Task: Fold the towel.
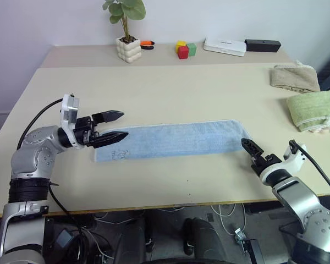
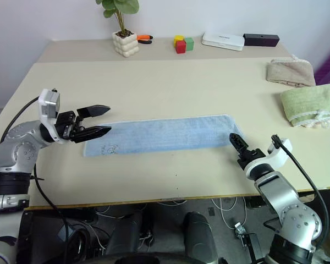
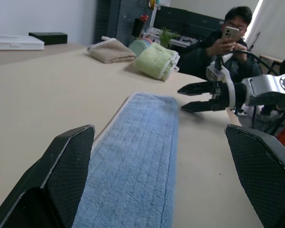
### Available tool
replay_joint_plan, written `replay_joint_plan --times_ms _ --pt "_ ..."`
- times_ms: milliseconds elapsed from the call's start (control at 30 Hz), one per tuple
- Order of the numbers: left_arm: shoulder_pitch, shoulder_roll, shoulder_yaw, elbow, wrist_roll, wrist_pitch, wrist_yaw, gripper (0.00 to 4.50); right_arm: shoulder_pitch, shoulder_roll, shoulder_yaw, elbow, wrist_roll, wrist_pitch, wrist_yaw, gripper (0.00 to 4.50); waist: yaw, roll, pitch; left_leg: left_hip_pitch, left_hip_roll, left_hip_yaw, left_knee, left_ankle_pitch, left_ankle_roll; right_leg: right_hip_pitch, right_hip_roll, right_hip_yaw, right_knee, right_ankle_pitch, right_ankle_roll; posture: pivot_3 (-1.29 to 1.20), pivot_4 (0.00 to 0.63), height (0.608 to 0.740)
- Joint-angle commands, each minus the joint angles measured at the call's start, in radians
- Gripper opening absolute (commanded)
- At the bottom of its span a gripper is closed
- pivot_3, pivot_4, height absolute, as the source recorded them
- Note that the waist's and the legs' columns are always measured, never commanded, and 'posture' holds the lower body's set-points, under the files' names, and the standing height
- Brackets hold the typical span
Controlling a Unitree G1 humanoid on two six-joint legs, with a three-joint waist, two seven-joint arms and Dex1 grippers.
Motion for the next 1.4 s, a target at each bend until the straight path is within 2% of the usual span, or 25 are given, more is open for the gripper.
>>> replay_joint_plan --times_ms 33,100,133,167,400,600,800,900,1000,1033,1133,1233,1400 --pt "0.024 0.011 0.037 -0.072 -0.034 0.014 0.024 4.50 -0.041 -0.011 0.027 0.085 -0.034 -0.024 0.030 4.49 -0.001 0.000 0.000 0.000 0.000 0.000 0.000 0.000 0.000 0.000 0.000 0.000 0.000 0.000 0.000 0.00 0.150 0.740" --pt "0.045 0.015 0.047 -0.093 -0.041 0.019 0.034 4.50 -0.072 -0.005 0.042 0.120 -0.045 -0.031 0.040 4.49 -0.002 0.000 0.000 0.000 0.000 0.000 0.000 0.000 0.000 0.000 0.000 0.000 0.000 0.000 0.000 0.00 0.150 0.740" --pt "0.055 0.018 0.051 -0.103 -0.043 0.019 0.039 4.50 -0.084 -0.003 0.049 0.134 -0.052 -0.035 0.043 3.94 -0.003 0.000 0.000 0.000 0.000 0.000 0.000 0.000 0.000 0.000 0.000 0.000 0.000 0.000 0.000 0.00 0.150 0.740" --pt "0.065 0.020 0.057 -0.112 -0.046 0.020 0.045 4.50 -0.094 -0.002 0.055 0.148 -0.062 -0.037 0.043 3.66 -0.003 0.000 0.000 0.000 0.000 0.000 0.000 0.000 0.000 0.000 0.000 0.000 0.000 0.000 0.000 0.00 0.150 0.740" --pt "0.123 0.028 0.085 -0.163 -0.062 0.027 0.078 4.50 -0.161 -0.005 0.055 0.209 -0.092 -0.042 0.027 0.03 -0.004 -0.002 -0.001 0.001 0.000 0.000 0.000 0.000 0.000 0.000 0.001 0.000 0.000 0.001 0.001 0.00 0.150 0.740" --pt "0.123 0.022 0.082 -0.160 -0.062 0.019 0.089 4.50 -0.177 -0.044 0.032 0.189 -0.112 -0.038 0.007 0.03 0.001 -0.002 -0.001 0.001 0.001 0.000 0.000 0.000 0.000 0.001 0.000 0.000 -0.001 0.000 0.000 0.00 0.150 0.740" --pt "0.100 0.026 0.073 -0.115 -0.045 -0.004 0.069 4.50 -0.130 -0.205 -0.018 0.158 -0.126 0.010 0.085 0.03 0.005 0.001 0.000 0.000 0.000 0.000 0.000 -0.001 0.001 0.000 -0.001 0.000 -0.002 0.000 0.000 0.00 0.150 0.740" --pt "0.080 0.022 0.063 -0.090 -0.037 -0.013 0.059 4.50 -0.122 -0.266 0.013 0.101 -0.166 0.022 0.116 0.03 0.002 0.001 0.001 0.000 0.000 0.001 0.000 -0.001 0.001 0.000 0.000 0.000 -0.002 0.000 0.000 0.00 0.150 0.740" --pt "0.062 0.017 0.055 -0.071 -0.030 -0.021 0.055 4.50 -0.148 -0.258 0.019 0.071 -0.160 0.017 0.104 0.03 0.000 0.002 0.001 0.000 0.000 0.001 -0.001 -0.001 0.001 0.000 0.000 0.000 -0.002 0.000 0.000 0.00 0.150 0.740" --pt "0.056 0.016 0.052 -0.065 -0.027 -0.023 0.053 4.50 -0.156 -0.269 0.043 0.048 -0.182 0.014 0.120 0.03 0.000 0.002 0.001 0.000 0.000 0.001 -0.001 -0.001 0.001 0.000 0.000 0.000 -0.002 0.000 0.000 0.00 0.150 0.740" --pt "0.047 0.018 0.049 -0.056 -0.022 -0.028 0.047 4.50 -0.139 -0.414 0.261 -0.101 -0.402 -0.028 0.287 0.03 0.001 0.004 0.002 -0.001 0.000 0.002 -0.001 -0.001 0.001 -0.002 0.000 0.001 -0.002 0.001 0.001 0.00 0.150 0.740" --pt "0.045 0.020 0.048 -0.055 -0.022 -0.032 0.045 4.50 -0.149 -0.490 0.381 -0.175 -0.514 -0.063 0.394 0.03 0.003 0.003 0.002 -0.001 0.000 0.003 -0.003 -0.001 0.001 -0.003 0.000 0.001 -0.002 0.000 0.000 0.00 0.150 0.740" --pt "0.059 0.020 0.053 -0.080 -0.026 -0.034 0.055 4.50 -0.224 -0.536 0.548 -0.244 -0.654 -0.105 0.536 0.03 0.004 0.003 0.002 -0.002 0.000 0.003 -0.002 -0.001 0.001 -0.003 -0.001 0.001 -0.002 0.000 0.000 0.00 0.150 0.740"
